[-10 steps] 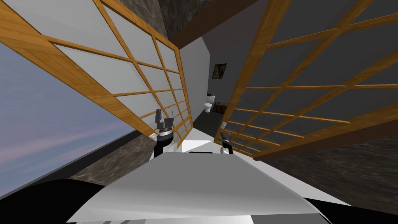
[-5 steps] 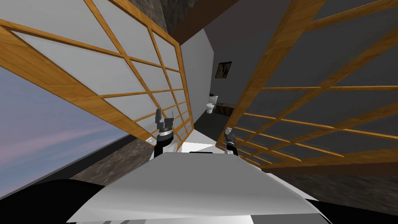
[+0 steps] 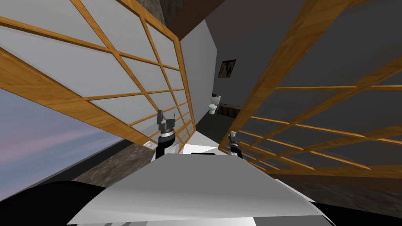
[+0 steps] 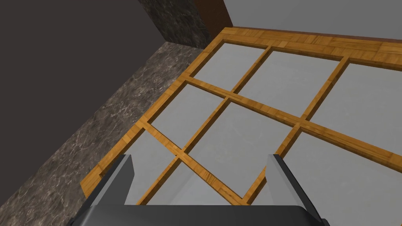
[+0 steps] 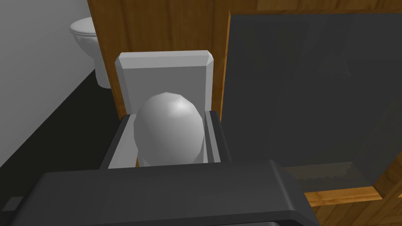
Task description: Pull the door open
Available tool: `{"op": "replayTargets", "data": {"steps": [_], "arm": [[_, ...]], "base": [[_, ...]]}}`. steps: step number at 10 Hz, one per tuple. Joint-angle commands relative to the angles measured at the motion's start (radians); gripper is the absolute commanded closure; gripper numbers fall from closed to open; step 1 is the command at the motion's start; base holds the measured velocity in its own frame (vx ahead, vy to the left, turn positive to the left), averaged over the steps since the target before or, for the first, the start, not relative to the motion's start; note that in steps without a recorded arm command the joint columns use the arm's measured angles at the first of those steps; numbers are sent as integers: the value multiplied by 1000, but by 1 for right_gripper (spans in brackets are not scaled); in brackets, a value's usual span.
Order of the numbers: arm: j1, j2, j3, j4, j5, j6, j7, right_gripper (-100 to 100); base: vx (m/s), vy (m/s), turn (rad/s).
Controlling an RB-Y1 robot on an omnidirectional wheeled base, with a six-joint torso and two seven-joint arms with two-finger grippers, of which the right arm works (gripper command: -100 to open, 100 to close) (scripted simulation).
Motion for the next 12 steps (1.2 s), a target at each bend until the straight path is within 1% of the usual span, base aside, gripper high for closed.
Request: {"op": "replayTargets", "data": {"steps": [1,4,5,6,8,11,12], "arm": [[0,2,2,0,1,-1,0,100],[0,2,2,0,1,-1,0,100],[6,-8,17,-3,8,1,-17,100],[7,-11,22,-4,11,0,-23,100],[15,-27,45,-11,24,-1,-50,100],[27,-53,86,-21,45,-4,-95,100],[33,-64,104,-26,54,-5,-115,100]], "base": [[-17,-1,15],[-3,0,1],[-136,-15,80],[-166,-25,97],[-181,-21,99],[-213,-8,107],[-233,-8,118]]}}
